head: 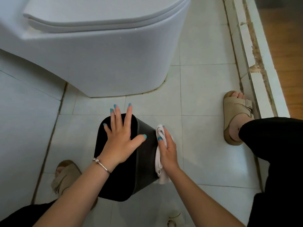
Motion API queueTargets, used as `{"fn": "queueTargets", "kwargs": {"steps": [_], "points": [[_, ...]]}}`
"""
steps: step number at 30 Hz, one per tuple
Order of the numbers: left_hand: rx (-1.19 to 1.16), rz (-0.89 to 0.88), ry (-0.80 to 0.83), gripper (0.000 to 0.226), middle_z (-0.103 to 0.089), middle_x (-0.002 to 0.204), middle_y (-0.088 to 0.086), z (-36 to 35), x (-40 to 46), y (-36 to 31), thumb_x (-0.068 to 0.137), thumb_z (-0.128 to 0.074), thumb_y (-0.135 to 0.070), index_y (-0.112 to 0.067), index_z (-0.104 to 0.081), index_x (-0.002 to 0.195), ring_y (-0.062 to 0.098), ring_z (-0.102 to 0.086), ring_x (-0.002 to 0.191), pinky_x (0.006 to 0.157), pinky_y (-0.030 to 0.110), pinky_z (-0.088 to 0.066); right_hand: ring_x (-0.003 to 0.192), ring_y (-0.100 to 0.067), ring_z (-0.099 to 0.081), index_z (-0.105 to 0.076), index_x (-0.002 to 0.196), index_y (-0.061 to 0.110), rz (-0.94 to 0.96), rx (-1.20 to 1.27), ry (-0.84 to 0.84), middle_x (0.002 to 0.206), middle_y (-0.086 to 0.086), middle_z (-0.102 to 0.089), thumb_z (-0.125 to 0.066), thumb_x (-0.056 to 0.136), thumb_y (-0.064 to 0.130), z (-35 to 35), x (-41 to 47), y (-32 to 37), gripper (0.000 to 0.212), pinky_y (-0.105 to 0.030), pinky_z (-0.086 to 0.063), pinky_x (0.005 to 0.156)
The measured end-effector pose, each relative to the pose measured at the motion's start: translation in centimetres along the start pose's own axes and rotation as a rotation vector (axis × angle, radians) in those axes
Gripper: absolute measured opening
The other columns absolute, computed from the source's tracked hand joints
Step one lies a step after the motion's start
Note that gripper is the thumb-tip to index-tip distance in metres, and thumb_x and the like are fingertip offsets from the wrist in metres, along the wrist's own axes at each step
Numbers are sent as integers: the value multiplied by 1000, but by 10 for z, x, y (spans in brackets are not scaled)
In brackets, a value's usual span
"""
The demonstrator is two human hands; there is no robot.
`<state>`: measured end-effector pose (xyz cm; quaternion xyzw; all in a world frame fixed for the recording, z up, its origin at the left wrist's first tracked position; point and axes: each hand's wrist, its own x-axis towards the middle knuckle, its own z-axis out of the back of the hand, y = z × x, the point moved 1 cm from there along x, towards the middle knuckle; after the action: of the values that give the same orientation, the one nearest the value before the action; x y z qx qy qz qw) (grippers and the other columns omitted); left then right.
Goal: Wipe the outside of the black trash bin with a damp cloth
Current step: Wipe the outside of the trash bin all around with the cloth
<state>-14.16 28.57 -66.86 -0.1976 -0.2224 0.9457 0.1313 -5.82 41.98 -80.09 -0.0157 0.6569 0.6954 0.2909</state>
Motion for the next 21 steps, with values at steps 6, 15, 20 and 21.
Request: {"fn": "queueTargets", "kwargs": {"steps": [6, 15, 20, 21], "points": [[-18, 20, -5, 80, 34, 152, -11, 4, -12, 2, 96, -39, -43, -41, 24, 144, 3, 32, 138, 111, 49, 21, 128, -3, -44, -42, 140, 43, 21, -38, 55, 139, 18, -48, -44, 93, 38, -2, 7, 3, 47, -32, -38, 110], [174, 106, -129, 65, 14, 159, 8, 4, -42, -9, 102, -21, -35, -10, 16, 149, 17, 17, 146, 119, 39, 8, 124, -8, -46, -40, 143, 38, -37, -104, 134, 143, 10, -47, -45, 100, 35, -6, 13, 13, 43, -21, -35, 99], [-205, 423, -101, 60, -33, 148, 23, -8, -65, -12, 103, -19, -35, -39, 23, 145, 43, -15, 142, 116, 56, -7, 129, -7, -43, -39, 144, 38, -25, -120, 209, 144, 13, -45, -44, 100, 34, -13, 6, 13, 44, -18, -31, 101], [-305, 439, -159, 59, -52, 129, 25, -9, -69, -12, 103, -21, -34, -44, 20, 144, 46, -38, 130, 112, 59, -23, 130, -8, -44, -39, 143, 40, -22, -121, 215, 144, 14, -46, -44, 100, 33, -16, 3, 12, 44, -19, -32, 102]]}}
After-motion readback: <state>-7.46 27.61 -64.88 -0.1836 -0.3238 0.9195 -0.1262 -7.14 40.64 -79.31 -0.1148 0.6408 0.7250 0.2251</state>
